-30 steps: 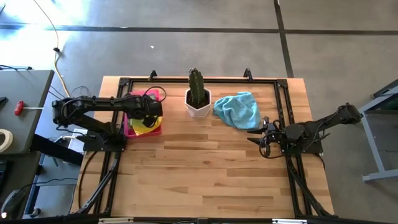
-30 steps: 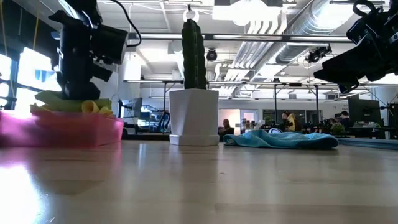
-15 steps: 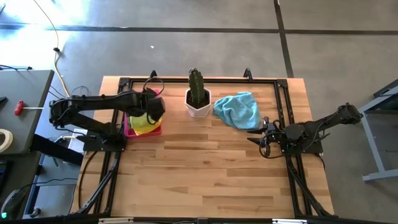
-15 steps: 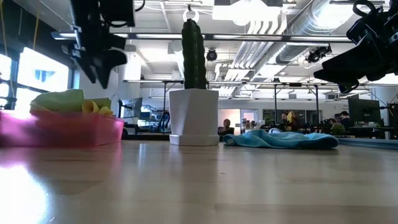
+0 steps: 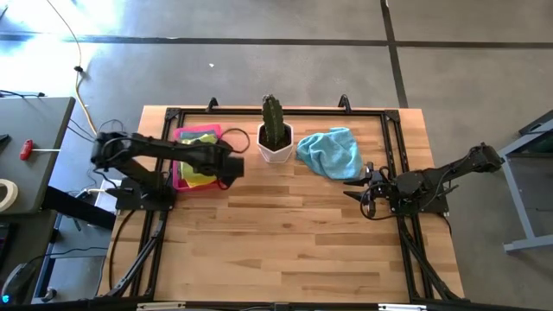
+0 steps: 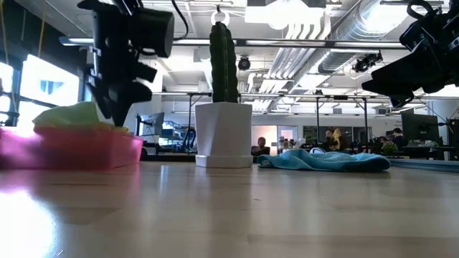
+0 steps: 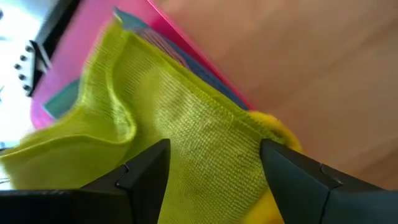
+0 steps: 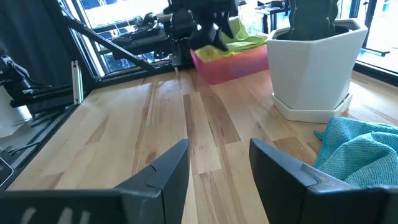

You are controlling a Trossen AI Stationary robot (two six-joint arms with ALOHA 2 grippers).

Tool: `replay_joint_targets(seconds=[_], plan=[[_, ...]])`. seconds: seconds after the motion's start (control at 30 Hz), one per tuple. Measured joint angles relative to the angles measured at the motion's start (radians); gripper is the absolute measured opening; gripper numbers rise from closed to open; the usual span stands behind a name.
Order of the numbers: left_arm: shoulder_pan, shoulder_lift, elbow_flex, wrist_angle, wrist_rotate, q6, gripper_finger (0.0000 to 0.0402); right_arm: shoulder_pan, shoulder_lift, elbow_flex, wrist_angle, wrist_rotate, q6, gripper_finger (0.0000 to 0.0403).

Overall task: Fold microfiber towels
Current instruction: Put the light green towel in the pink bin

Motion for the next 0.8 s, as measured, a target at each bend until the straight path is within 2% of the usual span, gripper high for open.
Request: replay_joint_targets(seconds=[0.2, 0.3, 0.43, 0.63, 0.8], plan=[[-0.032, 0.05, 0.002, -0.003, 0.021, 0.001, 0.0238, 0.0, 0.0, 0.0, 0.0, 0.0, 0.0, 0.0161], [-0.05, 0.001, 0.037, -0.045, -0.002, 0.003, 0.0238, 0.0, 0.0, 0.0, 0.0, 0.0, 0.0, 0.0161], [-0.06, -0.083, 0.058, -0.123, -0.087, -0.001, 0.0238, 0.0, 0.001, 0.0, 0.0, 0.0, 0.0, 0.0161], [-0.014, -0.12, -0.018, -0.17, -0.108, -0.102, 0.0236, 0.0, 0.0, 0.0, 0.0, 0.0, 0.0, 0.0161], [0.038, -0.116, -0.074, -0.163, -0.151, -0.129, 0.023, 0.0, 0.0, 0.0, 0.0, 0.0, 0.0, 0.0161]])
